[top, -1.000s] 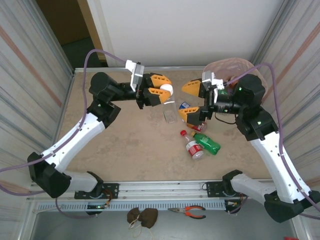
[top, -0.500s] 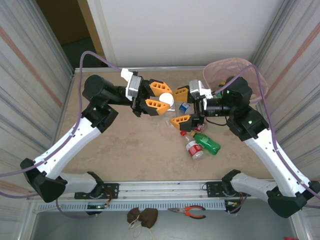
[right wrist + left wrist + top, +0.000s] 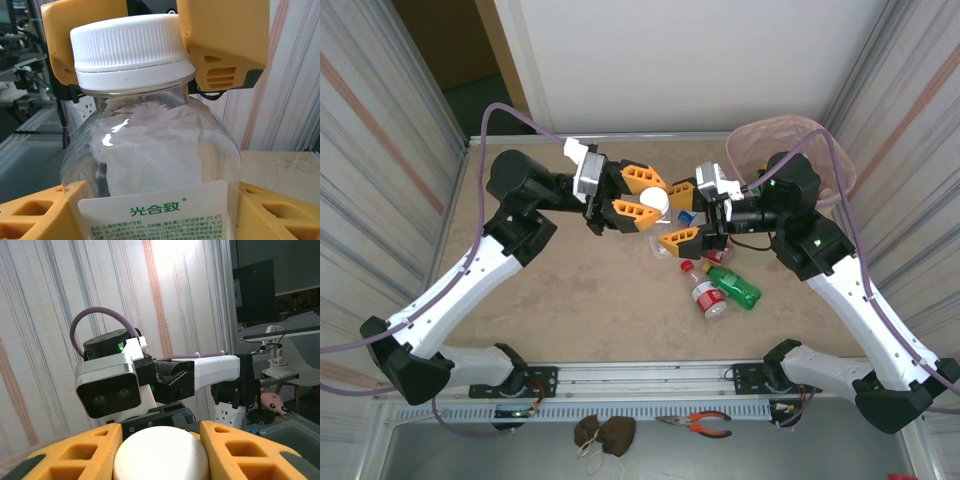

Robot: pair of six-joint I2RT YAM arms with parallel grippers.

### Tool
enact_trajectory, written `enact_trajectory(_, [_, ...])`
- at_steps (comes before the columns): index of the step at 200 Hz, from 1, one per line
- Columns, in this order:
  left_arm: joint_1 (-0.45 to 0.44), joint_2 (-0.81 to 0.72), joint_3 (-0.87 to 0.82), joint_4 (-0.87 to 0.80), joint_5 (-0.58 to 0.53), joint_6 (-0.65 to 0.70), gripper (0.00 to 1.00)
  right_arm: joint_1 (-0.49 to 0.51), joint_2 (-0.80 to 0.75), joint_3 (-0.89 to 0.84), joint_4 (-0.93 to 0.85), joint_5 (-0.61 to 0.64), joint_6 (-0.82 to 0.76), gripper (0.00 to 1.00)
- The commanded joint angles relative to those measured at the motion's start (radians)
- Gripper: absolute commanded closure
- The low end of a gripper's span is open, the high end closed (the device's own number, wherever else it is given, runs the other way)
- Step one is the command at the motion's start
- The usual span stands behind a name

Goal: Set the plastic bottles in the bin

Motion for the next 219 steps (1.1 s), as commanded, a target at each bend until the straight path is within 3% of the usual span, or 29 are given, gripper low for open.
enact_trajectory(1, [-0.006,-0.034,0.009,-0.005,-0.061,0.082,0.53,0.007,-0.005,0.020,0.001,0.037,0.013,0.39])
enact_trajectory(28, [-0.005,-0.068,-0.025,-0.023,-0.118,0.118,0.39,-0.026,-0.023,0.025,-0.001,0.093,0.036,0.40])
enact_trajectory(53, [-0.001,-0.097,-0.053,-0.048,-0.186,0.144,0.34,-0.102,-0.033,0.042,-0.008,0.115,0.080,0.42])
enact_trajectory(106, [0.034,-0.164,-0.150,-0.056,-0.336,0.147,0.31,-0.337,-0.037,0.128,-0.143,0.200,0.092,0.43])
enact_trajectory(153, [0.045,-0.172,-0.177,-0.176,-0.435,0.164,0.30,-0.544,0.048,0.260,-0.347,0.403,0.093,0.46])
enact_trajectory(191, [0.045,-0.135,-0.156,-0.351,-0.524,0.196,0.29,-0.659,0.164,0.367,-0.523,0.542,0.060,0.48])
enact_trajectory(219, [0.045,-0.096,-0.154,-0.425,-0.611,0.149,0.27,-0.691,0.253,0.421,-0.622,0.657,-0.010,0.49])
